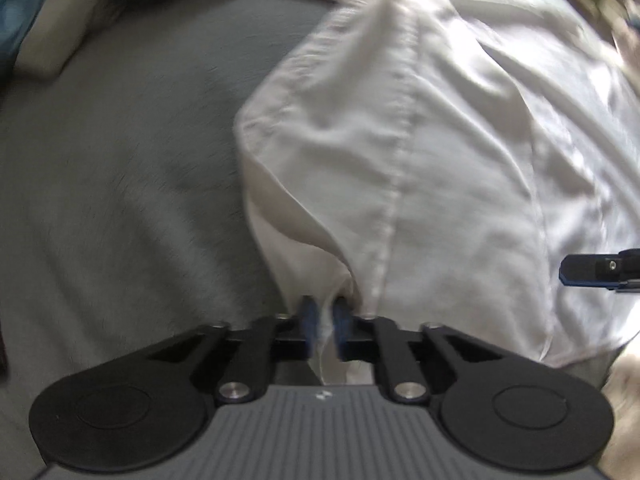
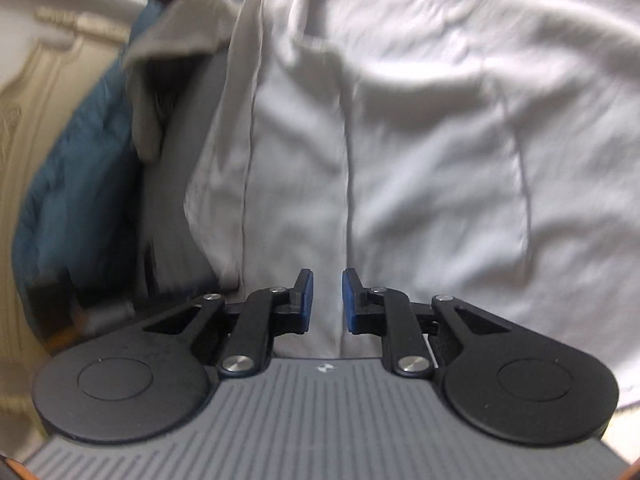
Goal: Fold clothes
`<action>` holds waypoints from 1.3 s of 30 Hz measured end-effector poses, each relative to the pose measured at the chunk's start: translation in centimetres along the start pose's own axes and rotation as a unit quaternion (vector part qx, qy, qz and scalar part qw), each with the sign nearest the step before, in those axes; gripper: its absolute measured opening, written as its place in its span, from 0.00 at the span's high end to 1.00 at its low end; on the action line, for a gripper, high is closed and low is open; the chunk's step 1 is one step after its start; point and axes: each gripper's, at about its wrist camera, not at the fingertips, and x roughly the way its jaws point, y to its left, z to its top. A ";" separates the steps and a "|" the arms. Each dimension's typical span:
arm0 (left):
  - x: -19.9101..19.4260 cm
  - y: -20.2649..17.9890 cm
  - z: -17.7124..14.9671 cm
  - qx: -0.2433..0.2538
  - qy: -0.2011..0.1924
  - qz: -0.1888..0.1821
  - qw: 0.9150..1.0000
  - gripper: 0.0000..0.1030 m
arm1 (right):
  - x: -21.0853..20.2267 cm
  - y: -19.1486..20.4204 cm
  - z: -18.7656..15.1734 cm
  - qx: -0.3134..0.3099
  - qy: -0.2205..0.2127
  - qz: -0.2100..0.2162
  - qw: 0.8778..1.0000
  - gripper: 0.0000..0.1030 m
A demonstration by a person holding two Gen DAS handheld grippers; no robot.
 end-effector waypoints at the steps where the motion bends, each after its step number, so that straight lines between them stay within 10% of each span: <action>1: -0.3 0.9 -0.1 -0.025 -0.006 -0.011 1.000 0.97 | -0.2 0.0 0.4 0.007 -0.009 0.003 1.000 0.86; 8: -3.9 5.1 -1.1 -0.137 -0.078 -0.077 0.984 0.98 | -1.2 0.3 2.2 0.007 -0.053 0.011 0.999 0.86; 17: -8.5 4.1 -2.3 -0.111 -0.171 -0.120 0.972 0.98 | -1.5 1.1 4.1 0.016 -0.086 0.005 0.996 0.84; 30: -9.9 -7.0 -4.2 0.135 -0.225 -0.206 0.943 0.98 | -2.9 6.1 7.5 -0.051 -0.099 0.010 0.994 0.79; 39: -7.7 -5.2 -3.0 0.122 -0.204 -0.143 0.961 0.98 | -4.5 4.9 8.1 -0.078 -0.104 -0.042 0.991 0.76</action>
